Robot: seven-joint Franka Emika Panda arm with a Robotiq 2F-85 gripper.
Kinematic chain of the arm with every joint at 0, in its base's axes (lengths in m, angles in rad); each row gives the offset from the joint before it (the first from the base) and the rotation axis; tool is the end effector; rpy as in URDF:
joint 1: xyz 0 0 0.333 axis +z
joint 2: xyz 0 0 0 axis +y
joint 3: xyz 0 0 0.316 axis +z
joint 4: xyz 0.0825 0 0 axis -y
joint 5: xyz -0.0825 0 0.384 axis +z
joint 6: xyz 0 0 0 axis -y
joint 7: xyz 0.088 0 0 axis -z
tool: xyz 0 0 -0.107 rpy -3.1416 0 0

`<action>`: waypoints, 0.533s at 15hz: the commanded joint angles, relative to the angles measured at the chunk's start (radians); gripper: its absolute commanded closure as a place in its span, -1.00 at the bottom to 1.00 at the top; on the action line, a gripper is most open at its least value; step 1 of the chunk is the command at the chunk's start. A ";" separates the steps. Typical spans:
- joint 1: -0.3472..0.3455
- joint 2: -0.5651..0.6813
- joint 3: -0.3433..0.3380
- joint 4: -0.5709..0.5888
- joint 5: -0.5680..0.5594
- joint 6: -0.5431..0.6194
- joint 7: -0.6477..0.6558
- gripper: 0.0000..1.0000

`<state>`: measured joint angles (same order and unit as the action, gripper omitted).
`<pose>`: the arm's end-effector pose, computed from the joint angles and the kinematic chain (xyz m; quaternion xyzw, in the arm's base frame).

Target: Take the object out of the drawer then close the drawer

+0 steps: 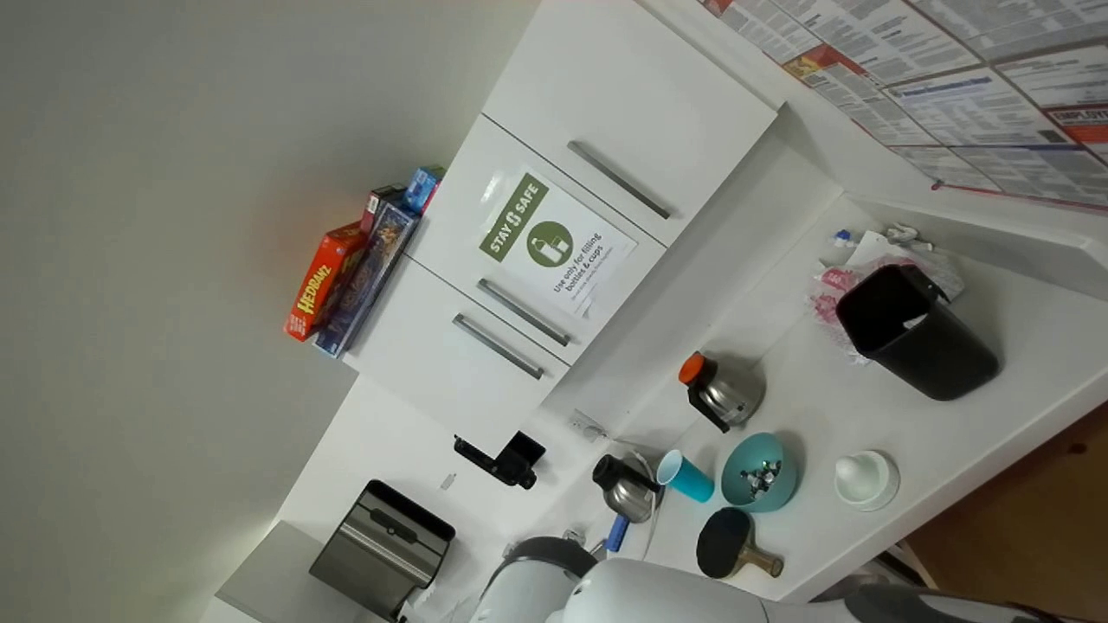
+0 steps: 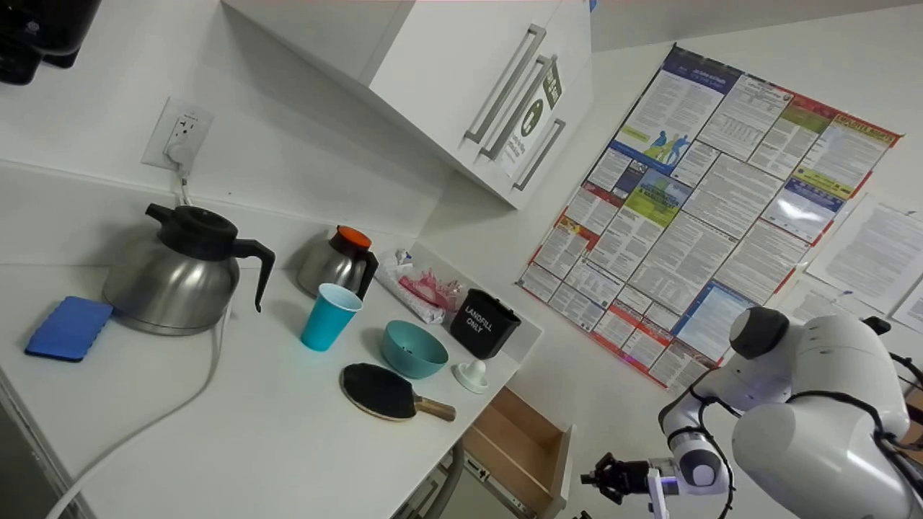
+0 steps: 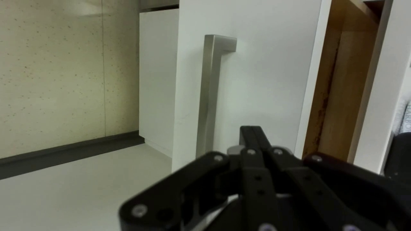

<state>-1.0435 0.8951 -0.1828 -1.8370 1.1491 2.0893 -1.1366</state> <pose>0.2260 -0.5149 0.0214 -0.8167 0.4298 -0.1842 0.3381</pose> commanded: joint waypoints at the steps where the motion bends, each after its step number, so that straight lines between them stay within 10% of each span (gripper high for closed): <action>1: 0.036 0.038 0.024 0.049 0.030 0.026 -0.017 1.00; 8: 0.112 0.080 0.035 0.115 0.021 0.042 -0.006 1.00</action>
<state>-0.9593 0.9501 -0.1524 -1.7608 1.1548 2.1116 -1.1366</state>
